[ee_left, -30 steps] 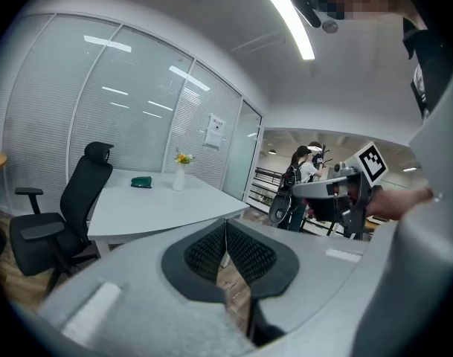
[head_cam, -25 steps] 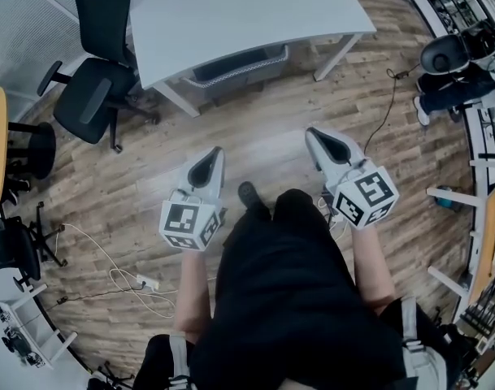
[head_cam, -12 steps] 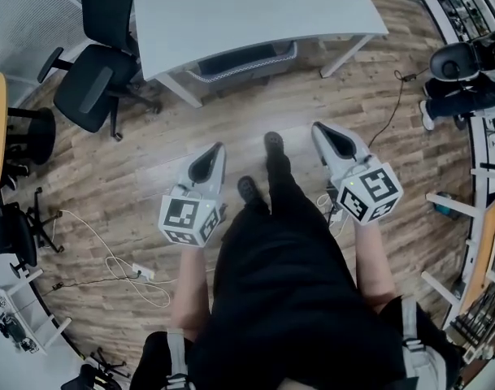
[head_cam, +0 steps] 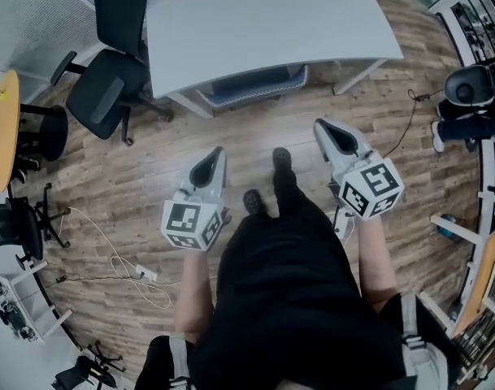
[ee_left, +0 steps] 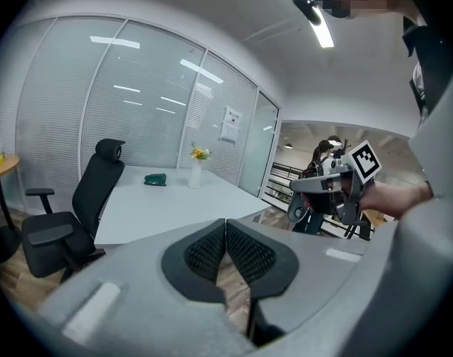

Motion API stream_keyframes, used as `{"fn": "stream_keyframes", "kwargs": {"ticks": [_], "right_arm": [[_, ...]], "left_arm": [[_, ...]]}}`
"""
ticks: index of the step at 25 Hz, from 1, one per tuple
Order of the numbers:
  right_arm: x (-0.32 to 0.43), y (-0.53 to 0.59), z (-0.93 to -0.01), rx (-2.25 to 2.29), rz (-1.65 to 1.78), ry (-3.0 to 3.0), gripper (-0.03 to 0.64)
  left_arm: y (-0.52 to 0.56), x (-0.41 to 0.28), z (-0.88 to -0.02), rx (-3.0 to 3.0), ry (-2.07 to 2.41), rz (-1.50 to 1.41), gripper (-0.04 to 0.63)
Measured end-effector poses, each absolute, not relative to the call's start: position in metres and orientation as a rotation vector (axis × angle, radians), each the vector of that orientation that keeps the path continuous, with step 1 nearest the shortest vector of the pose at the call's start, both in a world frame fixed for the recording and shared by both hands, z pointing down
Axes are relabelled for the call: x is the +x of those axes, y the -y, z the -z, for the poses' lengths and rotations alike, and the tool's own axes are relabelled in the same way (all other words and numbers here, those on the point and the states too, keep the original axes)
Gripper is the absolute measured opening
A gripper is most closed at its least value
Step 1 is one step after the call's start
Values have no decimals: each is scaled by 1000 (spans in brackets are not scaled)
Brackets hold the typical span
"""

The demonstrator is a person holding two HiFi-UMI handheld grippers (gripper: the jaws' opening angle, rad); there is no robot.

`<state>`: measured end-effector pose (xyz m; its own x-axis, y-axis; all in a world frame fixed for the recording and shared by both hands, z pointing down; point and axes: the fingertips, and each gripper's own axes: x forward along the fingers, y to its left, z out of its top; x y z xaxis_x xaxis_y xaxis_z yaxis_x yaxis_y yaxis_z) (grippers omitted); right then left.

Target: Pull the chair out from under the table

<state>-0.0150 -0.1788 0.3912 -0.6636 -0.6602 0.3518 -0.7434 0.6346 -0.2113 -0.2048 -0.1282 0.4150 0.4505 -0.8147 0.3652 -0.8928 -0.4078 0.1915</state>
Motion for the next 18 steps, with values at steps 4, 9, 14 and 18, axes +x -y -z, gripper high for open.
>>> {"fn": "stream_keyframes", "kwargs": {"ticks": [4, 9, 14, 18], "right_arm": [[-6, 201, -398, 1113, -515, 2607, 3], [3, 227, -401, 1075, -521, 2622, 3], [10, 243, -414, 1013, -544, 2634, 3], [18, 253, -431, 946, -558, 2615, 3]], "left_arm": [[151, -200, -419, 2323, 1473, -319, 12], [179, -188, -418, 2302, 1511, -316, 12], [198, -171, -418, 2298, 1527, -337, 12], [207, -156, -423, 2290, 1523, -375, 14]]}}
